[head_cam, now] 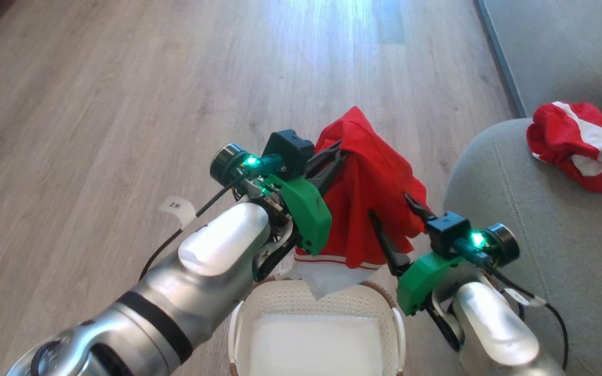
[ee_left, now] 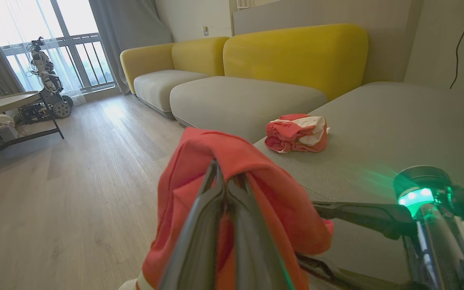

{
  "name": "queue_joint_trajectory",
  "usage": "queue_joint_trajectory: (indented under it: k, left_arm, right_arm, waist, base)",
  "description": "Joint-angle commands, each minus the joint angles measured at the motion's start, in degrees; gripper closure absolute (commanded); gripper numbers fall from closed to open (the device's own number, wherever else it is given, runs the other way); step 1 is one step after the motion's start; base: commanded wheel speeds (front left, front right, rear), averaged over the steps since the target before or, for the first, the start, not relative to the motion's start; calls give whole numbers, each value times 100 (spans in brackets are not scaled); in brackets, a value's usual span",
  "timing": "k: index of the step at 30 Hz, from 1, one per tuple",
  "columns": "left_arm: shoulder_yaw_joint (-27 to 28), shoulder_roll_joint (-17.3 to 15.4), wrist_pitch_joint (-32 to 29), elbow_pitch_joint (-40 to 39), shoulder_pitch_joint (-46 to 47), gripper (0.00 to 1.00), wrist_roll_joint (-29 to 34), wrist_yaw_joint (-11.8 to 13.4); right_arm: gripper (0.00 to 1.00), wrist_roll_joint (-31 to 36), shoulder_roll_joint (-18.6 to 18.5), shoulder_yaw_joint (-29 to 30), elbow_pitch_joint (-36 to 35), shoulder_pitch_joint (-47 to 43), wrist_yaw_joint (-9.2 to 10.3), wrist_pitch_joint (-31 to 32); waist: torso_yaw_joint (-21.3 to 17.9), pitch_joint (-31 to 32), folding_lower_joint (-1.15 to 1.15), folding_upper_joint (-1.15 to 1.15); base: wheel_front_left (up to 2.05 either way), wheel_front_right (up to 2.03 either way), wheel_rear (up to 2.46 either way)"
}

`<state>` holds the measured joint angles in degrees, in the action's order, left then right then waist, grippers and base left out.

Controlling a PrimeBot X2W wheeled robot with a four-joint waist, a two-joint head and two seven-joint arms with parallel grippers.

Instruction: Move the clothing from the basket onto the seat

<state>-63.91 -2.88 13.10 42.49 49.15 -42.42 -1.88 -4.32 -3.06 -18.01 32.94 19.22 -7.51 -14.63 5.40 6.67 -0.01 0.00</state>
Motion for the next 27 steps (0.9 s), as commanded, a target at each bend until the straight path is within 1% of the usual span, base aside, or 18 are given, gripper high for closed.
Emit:
queue_joint_trajectory:
  k: [1, 5, 10, 11, 12, 13, 15, 18, 21, 22, 24, 25, 26, 27]
  left_arm:
    - [185, -98, -4, -198, 470, 100, 23, 57]
    - [146, -109, -34, -351, 429, 100, 18, 88]
    - [106, -127, -49, -518, 357, 100, 1, 115]
    - [102, -135, -51, -545, 342, 100, -7, 118]
    - [101, -142, -52, -569, 327, 100, -17, 121]
    - [101, -147, -58, -588, 308, 100, -32, 124]
    - [101, -161, -77, -617, 266, 100, -63, 138]
    - [127, -207, -95, -652, 191, 100, -119, 189]
    - [185, -262, -77, -664, 112, 100, -183, 248]
    - [204, -280, -65, -674, 78, 90, -204, 264]
    - [237, -309, -39, -674, -2, 64, -249, 283]
    - [253, -318, -24, -666, -46, 23, -273, 286]
    - [267, -318, -9, -663, -95, 5, -297, 292]
    - [282, -317, 7, -666, -144, 0, -318, 306]
  right_arm:
    - [0, 46, 18, -165, 8, 374, 2, -37]
    - [0, 31, 18, -388, 488, 704, 2, -37]
    - [0, -288, 18, -832, 912, 1036, 2, -37]
    - [18, -363, 18, -929, 1000, 1095, 2, -37]
    - [48, -429, 18, -1022, 1072, 1156, 2, -37]
    - [64, -492, 18, -1106, 1136, 1214, 2, -37]
    - [100, -601, 18, -1201, 1229, 1317, 2, -37]
    - [100, -695, 18, -1226, 1282, 1441, 2, -37]
    - [100, -664, 18, -1121, 1317, 1547, 2, -37]
    - [100, -631, 18, -1062, 1322, 1579, 2, -37]
    - [100, -532, 18, -922, 1335, 1650, 2, -37]
    - [100, -473, 18, -838, 1334, 1691, 2, -37]
    - [100, -401, 15, -746, 1334, 1733, 2, -37]
    - [100, -334, 4, -648, 1317, 1771, 2, -37]
  waist:
    - [54, 30, 1, 0]
    - [152, 65, 1, 0]
    - [254, 85, 1, 0]
    - [273, 83, 1, 0]
    - [291, 78, 1, 0]
    - [309, 71, 1, 0]
    - [335, 63, 1, 0]
    - [347, 35, 1, 0]
    - [318, 5, 1, 0]
    - [296, -7, 1, 0]
    - [239, -32, 1, 0]
    - [205, -47, 1, 0]
    - [168, -60, 1, 0]
    - [127, -71, 1, 0]
  base:
    - [0, 0, 0]
    - [0, 0, 0]
    - [0, 0, 0]
    - [0, 0, 0]
    - [0, 0, 0]
    - [0, 0, 0]
    - [0, 0, 0]
    - [0, 0, 0]
    - [0, 0, 0]
    - [0, 0, 0]
    - [0, 0, 0]
    - [0, 0, 0]
    - [0, 0, 0]
    - [0, 0, 0]
